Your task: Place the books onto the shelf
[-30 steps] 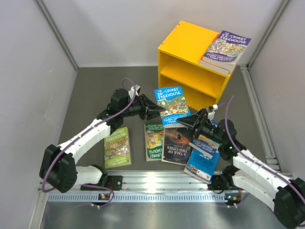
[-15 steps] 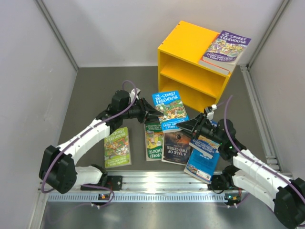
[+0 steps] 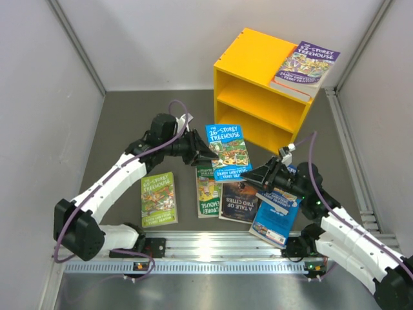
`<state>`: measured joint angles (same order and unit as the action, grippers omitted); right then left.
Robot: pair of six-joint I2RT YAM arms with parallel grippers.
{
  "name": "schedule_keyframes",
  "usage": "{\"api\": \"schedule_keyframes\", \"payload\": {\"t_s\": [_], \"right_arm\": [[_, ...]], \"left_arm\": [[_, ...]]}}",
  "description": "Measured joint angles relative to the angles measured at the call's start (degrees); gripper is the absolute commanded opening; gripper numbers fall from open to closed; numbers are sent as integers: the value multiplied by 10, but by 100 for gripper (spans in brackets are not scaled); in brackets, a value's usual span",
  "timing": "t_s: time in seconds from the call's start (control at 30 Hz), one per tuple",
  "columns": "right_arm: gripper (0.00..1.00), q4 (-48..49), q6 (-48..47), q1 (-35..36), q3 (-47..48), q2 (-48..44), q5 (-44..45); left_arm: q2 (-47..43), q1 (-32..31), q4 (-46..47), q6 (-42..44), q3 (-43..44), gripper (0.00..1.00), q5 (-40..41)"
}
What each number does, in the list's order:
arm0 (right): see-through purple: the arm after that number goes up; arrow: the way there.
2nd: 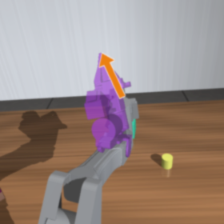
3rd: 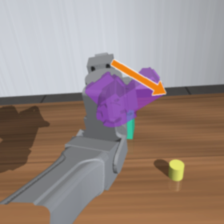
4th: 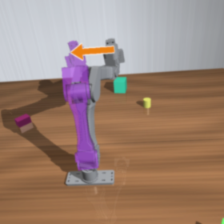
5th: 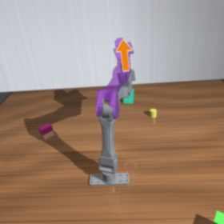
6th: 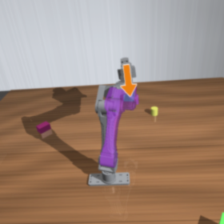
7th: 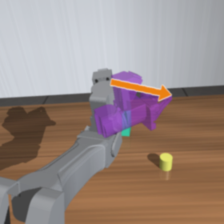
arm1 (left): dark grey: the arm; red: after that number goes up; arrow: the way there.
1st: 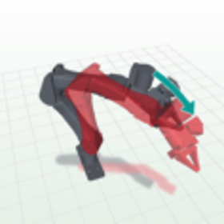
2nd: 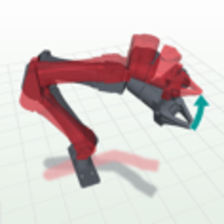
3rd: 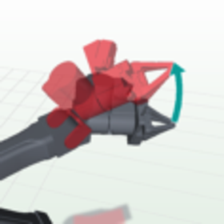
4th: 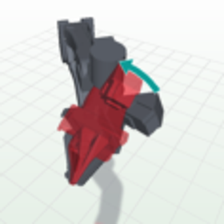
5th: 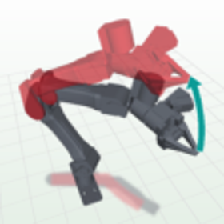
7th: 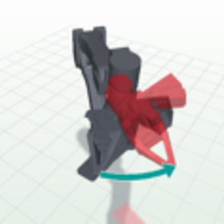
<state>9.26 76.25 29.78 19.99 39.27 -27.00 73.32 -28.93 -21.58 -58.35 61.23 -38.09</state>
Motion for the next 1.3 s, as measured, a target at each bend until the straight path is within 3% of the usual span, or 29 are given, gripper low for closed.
{"api": "schedule_keyframes", "payload": {"t_s": [0.17, 0.27, 0.4, 0.6, 0.63, 0.67, 0.77, 0.8, 0.93, 1.17, 1.3], "right_arm": [[33, -24, -9, 0, 0, 3, 0], [23, -29, -12, 0, 4, 9, 0], [0, -31, -14, 0, 9, 14, 0], [0, -42, -20, 0, 11, 15, 1], [0, -48, -22, 0, 11, 14, 1], [0, -56, -25, 0, 11, 11, 1], [0, -94, -40, 0, 19, -11, 7], [0, -113, -47, 0, 26, -20, 11], [0, -186, -84, 0, 81, -50, 44], [0, -286, -156, 0, 192, -9, 104], [0, -321, -182, -1, 232, 23, 144]], "left_arm": [[6, 1, -23, 17, 1, 0, 0], [9, 1, -26, 24, 1, 0, 0], [12, 4, -27, 31, 0, 0, -7], [24, 0, -33, 52, 0, 3, -10], [28, -1, -38, 59, 1, 7, -9], [33, -3, -47, 66, 2, 21, -6], [43, -13, -74, 87, 11, 38, 9], [45, -16, -81, 93, 14, 39, 14], [45, -25, -93, 104, 21, 35, 22], [59, -25, -79, 103, 61, 33, 33], [113, -23, -64, 100, 119, 22, 36]]}}
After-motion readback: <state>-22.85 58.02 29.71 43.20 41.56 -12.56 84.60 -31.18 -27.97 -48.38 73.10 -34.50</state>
